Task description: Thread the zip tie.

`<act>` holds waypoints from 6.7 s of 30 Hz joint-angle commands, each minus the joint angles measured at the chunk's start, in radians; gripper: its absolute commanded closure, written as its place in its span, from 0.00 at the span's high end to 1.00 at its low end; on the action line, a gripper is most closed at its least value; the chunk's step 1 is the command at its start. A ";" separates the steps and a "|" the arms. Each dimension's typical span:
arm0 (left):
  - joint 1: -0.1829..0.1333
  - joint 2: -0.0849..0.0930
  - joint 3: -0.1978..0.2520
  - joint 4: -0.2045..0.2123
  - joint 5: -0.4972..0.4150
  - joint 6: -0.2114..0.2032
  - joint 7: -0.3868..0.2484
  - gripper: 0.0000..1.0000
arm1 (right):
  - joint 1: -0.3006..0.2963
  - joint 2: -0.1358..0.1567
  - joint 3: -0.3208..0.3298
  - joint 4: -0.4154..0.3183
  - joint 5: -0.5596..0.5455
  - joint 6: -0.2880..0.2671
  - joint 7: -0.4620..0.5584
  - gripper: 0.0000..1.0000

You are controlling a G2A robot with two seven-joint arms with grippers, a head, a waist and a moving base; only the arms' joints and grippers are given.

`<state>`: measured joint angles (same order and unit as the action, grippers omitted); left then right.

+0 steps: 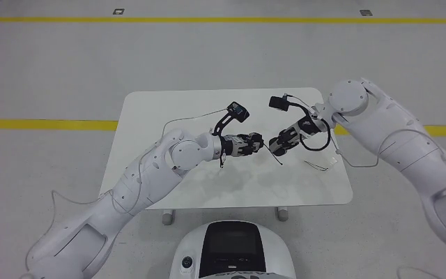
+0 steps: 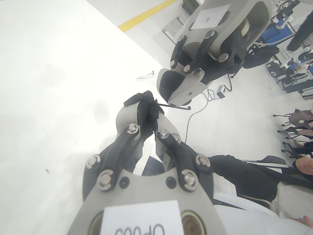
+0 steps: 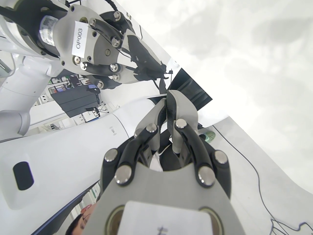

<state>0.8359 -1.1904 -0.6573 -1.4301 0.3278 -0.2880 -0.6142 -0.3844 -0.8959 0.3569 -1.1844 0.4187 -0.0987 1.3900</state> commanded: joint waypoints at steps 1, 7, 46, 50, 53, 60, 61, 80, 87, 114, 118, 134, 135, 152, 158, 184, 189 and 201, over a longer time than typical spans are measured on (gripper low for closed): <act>0.000 0.000 0.000 0.000 0.000 0.000 0.000 0.00 | -0.003 0.002 0.004 -0.004 -0.002 -0.001 0.000 0.00; 0.000 0.000 0.000 0.000 0.000 0.000 0.000 0.00 | -0.010 0.004 0.014 -0.014 -0.010 0.003 0.000 0.00; 0.000 0.000 0.000 0.000 0.000 0.000 0.000 0.00 | -0.021 -0.005 0.037 -0.007 -0.022 0.017 0.000 0.00; 0.000 0.000 0.000 0.000 0.000 0.000 0.000 0.00 | -0.021 -0.008 0.037 -0.003 -0.022 0.016 0.000 0.00; 0.000 0.000 0.000 0.000 0.000 0.000 0.000 0.00 | -0.021 -0.008 0.039 -0.001 -0.024 0.015 0.000 0.00; 0.017 0.002 -0.008 -0.012 0.017 0.009 0.015 0.00 | -0.024 -0.002 0.045 -0.005 -0.029 0.019 0.000 0.00; 0.018 0.002 -0.010 -0.013 0.017 0.009 0.015 0.00 | -0.025 -0.002 0.046 -0.006 -0.029 0.020 0.000 0.00; 0.019 -0.004 -0.011 -0.011 0.006 -0.014 -0.011 0.00 | -0.027 -0.003 0.040 -0.011 -0.029 0.020 0.000 0.00; 0.016 -0.007 -0.013 -0.008 -0.006 -0.023 -0.018 0.00 | -0.024 -0.005 0.036 -0.007 -0.026 0.020 0.000 0.00; 0.011 -0.016 -0.011 0.010 -0.026 -0.040 -0.036 0.00 | -0.016 -0.014 0.021 0.011 -0.019 0.012 0.000 0.00; 0.013 -0.016 -0.013 0.010 -0.027 -0.040 -0.036 0.00 | -0.016 -0.014 0.023 0.014 -0.019 0.011 0.000 0.00; 0.014 -0.019 -0.011 0.003 -0.035 -0.046 -0.047 0.00 | -0.025 -0.013 0.032 0.010 -0.024 0.010 0.000 0.00; 0.015 -0.020 -0.011 0.004 -0.037 -0.045 -0.046 0.00 | -0.025 -0.013 0.032 0.010 -0.024 0.010 0.000 0.00; 0.023 -0.029 -0.026 0.025 -0.122 0.036 -0.038 0.00 | -0.041 0.004 0.068 0.025 -0.005 0.021 0.000 1.00; 0.036 -0.034 -0.073 0.065 -0.368 0.026 -0.067 0.00 | -0.072 0.027 0.129 0.032 -0.005 -0.006 -0.040 1.00; 0.097 -0.042 -0.172 0.160 -0.893 -0.050 -0.177 0.00 | -0.235 0.080 0.307 0.043 0.089 -0.180 -0.236 1.00; 0.109 -0.051 -0.199 0.188 -1.076 -0.052 -0.269 0.00 | -0.293 0.079 0.370 0.027 0.184 -0.241 -0.216 1.00; 0.096 -0.065 -0.204 0.230 -1.106 -0.052 -0.306 0.00 | -0.363 0.058 0.468 0.028 0.311 -0.241 -0.102 1.00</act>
<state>0.9322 -1.2555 -0.8609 -1.1996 -0.7786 -0.3400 -0.9197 -0.7479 -0.8377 0.8249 -1.1567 0.7294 -0.3400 1.2877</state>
